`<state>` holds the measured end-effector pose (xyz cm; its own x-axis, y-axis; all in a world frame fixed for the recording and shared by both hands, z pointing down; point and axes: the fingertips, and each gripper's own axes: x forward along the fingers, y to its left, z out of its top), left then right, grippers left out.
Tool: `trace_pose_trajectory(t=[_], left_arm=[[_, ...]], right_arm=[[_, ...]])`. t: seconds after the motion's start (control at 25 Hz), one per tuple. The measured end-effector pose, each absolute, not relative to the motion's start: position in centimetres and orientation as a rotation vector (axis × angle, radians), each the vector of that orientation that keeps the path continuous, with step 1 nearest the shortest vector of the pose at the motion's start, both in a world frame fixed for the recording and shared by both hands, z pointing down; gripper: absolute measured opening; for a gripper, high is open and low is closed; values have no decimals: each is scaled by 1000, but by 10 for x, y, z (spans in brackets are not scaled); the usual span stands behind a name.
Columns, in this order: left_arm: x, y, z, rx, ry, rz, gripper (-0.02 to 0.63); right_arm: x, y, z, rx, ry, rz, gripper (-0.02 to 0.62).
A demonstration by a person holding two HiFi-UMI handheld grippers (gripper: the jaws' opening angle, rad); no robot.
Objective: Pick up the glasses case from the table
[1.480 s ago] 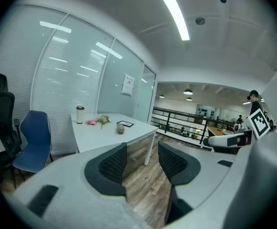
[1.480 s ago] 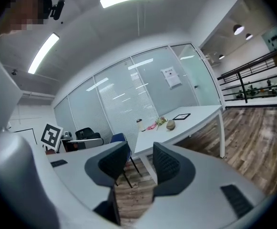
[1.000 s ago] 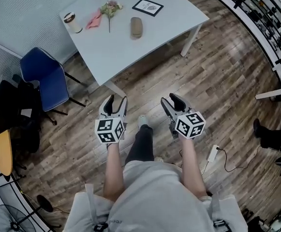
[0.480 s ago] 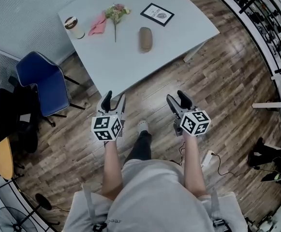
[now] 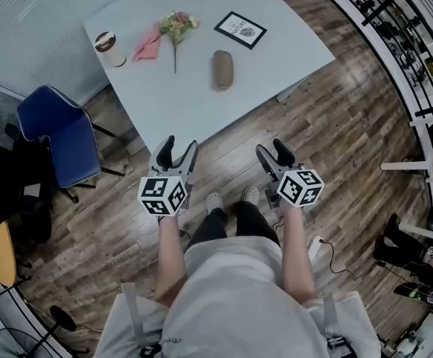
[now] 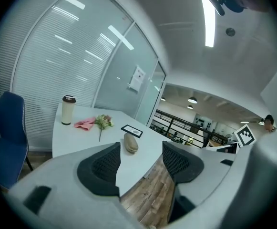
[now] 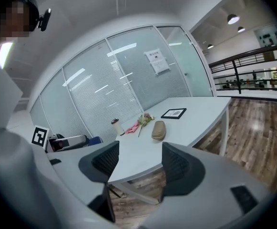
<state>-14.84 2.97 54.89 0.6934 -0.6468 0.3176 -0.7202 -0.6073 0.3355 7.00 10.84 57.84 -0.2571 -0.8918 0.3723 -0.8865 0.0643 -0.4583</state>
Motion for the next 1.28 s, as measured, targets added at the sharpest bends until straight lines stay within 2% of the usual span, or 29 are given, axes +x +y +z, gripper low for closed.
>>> trace_pose_trajectory(t=[0.64,1.28], left_arm=[[-127,-29,561,2408,-1185,272,252],[-32,-143,580,2413,-1120,388,252]], right_arm=[[85,-12,588,-1765,2419,-964,276],[133,-141,632,-1759,2416,-1093,274]])
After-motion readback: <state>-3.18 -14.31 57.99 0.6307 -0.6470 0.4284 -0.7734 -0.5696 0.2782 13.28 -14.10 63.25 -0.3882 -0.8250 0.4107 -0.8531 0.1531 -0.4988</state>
